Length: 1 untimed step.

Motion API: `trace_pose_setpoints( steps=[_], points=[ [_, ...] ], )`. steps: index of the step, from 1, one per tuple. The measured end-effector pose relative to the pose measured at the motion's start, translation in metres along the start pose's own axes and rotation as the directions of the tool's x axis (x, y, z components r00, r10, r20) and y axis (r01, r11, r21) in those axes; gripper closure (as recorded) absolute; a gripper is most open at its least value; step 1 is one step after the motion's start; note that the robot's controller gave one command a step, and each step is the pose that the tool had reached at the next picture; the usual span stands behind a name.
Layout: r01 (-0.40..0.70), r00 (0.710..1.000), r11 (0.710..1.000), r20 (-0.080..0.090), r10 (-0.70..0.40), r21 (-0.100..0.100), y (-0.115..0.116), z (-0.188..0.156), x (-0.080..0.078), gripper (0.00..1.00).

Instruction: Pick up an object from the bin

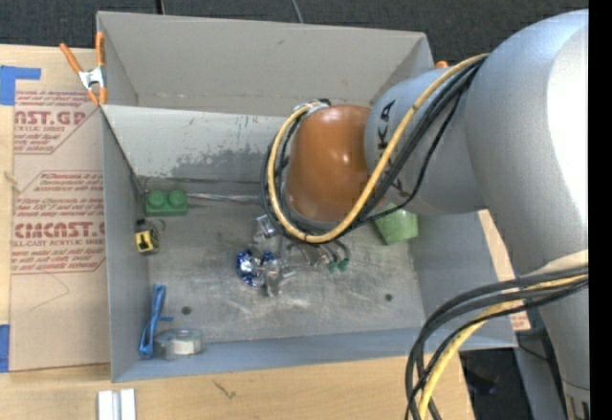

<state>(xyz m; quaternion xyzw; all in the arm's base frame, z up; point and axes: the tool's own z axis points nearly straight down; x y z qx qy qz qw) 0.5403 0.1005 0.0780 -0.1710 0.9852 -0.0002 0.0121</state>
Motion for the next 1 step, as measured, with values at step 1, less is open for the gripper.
trace_pose_setpoints(
  steps=[1],
  points=[
    [-0.021,1.0,1.0,-0.014,0.021,-0.002,-0.025,-0.1462,0.0074,1.0]
  ],
)
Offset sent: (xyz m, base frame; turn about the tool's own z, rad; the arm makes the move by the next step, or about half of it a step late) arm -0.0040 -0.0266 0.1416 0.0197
